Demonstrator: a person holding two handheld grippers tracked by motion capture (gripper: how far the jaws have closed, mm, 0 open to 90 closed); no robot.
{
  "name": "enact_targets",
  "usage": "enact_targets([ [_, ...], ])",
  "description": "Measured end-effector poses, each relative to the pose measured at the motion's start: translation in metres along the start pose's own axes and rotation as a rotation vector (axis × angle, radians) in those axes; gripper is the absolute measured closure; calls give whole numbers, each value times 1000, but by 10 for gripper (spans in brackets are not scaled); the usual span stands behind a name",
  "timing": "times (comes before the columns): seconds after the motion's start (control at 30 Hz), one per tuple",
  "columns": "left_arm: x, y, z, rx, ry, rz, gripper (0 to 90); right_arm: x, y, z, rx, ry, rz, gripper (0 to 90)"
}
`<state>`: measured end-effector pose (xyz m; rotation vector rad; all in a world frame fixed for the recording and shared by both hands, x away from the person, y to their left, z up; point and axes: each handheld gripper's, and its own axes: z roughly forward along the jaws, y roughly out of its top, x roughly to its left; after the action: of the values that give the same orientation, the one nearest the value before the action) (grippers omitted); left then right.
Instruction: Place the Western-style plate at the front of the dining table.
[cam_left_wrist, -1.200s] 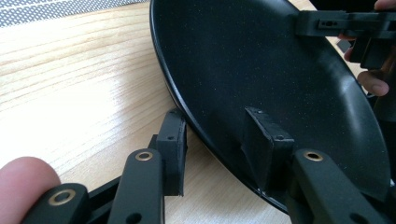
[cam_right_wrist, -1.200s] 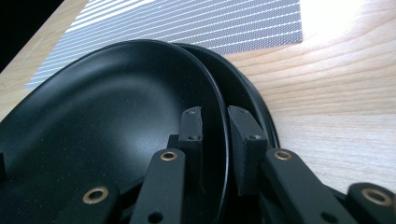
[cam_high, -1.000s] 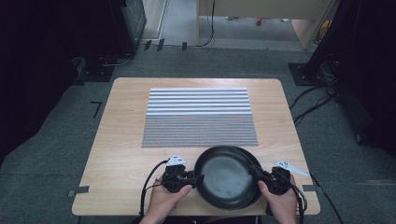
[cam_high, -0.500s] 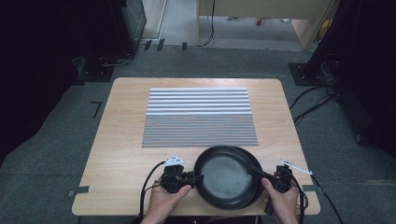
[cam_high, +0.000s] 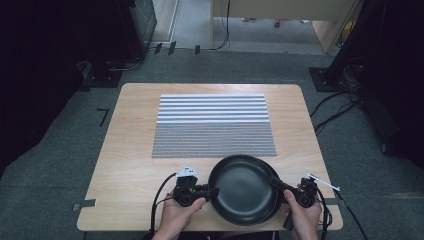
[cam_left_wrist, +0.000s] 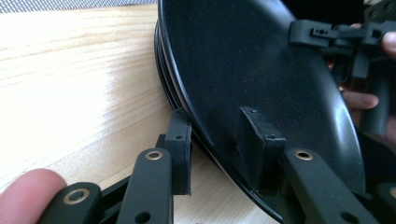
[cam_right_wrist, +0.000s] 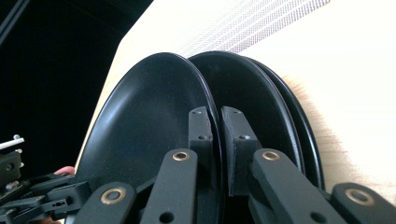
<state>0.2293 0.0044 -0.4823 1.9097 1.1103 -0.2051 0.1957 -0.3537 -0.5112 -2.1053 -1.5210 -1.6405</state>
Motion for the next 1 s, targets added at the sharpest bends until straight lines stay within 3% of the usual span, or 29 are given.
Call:
enact_targets([
  [0.03, 0, 4, -2, -4, 4, -5, 668, 1, 1, 1, 3, 4, 17, 839],
  [0.23, 6, 15, -8, -22, -2, -51, 688, 11, 10, 6, -2, 3, 13, 841],
  [0.4, 10, 27, -13, -24, 2, -58, 692, 19, 18, 11, 2, 5, 16, 841],
  [0.73, 25, 73, -24, -55, 14, -89, 699, 43, 61, 35, 0, 14, -8, 841],
  [1.0, 45, 97, -29, -73, 38, -126, 701, 57, 88, 64, 18, 23, -23, 843],
])
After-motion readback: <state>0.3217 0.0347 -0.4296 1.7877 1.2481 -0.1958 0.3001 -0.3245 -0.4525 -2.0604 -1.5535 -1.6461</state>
